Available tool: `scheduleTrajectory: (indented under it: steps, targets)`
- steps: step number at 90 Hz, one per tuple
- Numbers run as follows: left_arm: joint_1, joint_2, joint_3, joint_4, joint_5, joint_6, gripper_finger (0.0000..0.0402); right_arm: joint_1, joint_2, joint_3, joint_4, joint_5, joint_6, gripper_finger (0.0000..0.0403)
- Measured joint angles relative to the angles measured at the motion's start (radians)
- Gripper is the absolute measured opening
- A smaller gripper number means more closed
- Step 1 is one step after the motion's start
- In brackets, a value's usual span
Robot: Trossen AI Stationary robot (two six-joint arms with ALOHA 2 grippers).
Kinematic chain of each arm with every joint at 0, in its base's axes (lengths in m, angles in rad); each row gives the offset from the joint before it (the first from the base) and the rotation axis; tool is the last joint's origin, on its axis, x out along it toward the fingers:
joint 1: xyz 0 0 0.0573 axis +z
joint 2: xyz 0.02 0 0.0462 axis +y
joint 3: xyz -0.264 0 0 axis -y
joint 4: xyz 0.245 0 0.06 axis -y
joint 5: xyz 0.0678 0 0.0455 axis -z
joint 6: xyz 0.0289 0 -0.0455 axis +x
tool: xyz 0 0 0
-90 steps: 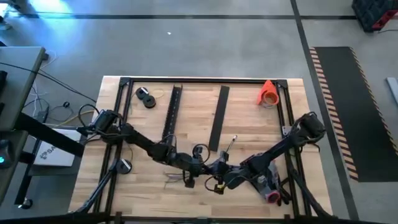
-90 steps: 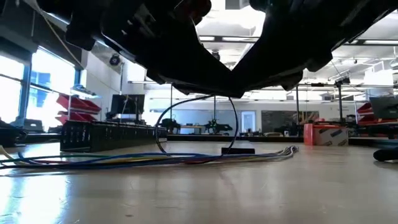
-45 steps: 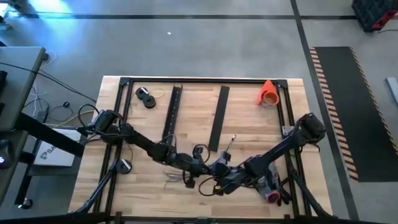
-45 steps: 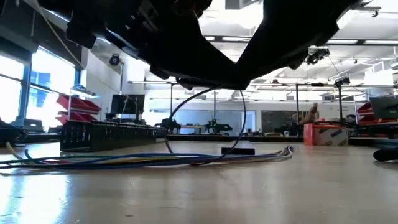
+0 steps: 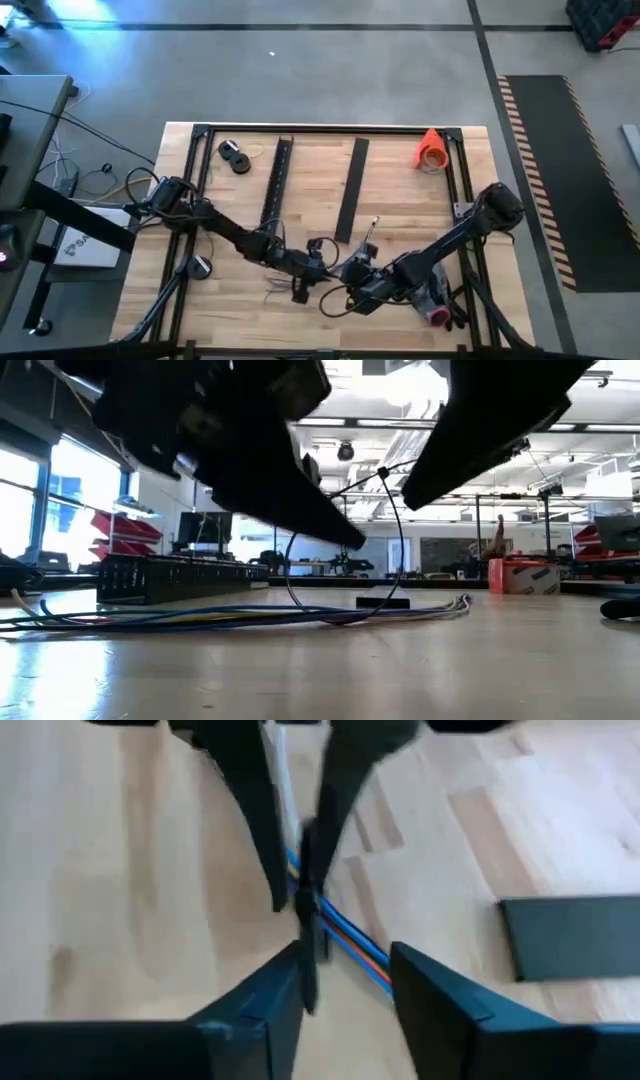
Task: Ziptie cables
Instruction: Wrap the cable wires using zip tie
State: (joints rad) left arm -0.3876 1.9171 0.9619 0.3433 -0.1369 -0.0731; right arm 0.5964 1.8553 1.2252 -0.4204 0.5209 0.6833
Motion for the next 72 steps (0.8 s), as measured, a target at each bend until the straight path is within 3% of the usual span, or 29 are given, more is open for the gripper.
scheduleTrajectory:
  steps: [14, 31, 49, 72]
  targets:
    - [-0.001, 0.0, 0.001, 0.008, -0.002, -0.001, 0.0007, 0.022, 0.0, 0.013, -0.003, 0.021, -0.007, 0.0205]
    - [0.0, 0.0, 0.001, 0.01, -0.003, -0.003, 0.0, 0.047, 0.0, 0.03, -0.01, 0.107, -0.009, 0.0199]
    - [0.0, 0.0, 0.001, 0.011, -0.003, -0.003, 0.0, 0.052, 0.01, 0.02, -0.008, 0.125, -0.009, 0.0155]
    - [0.0, 0.0, 0.001, 0.013, -0.003, -0.003, 0.0, 0.052, 0.011, 0.009, -0.004, 0.134, -0.011, 0.0061]
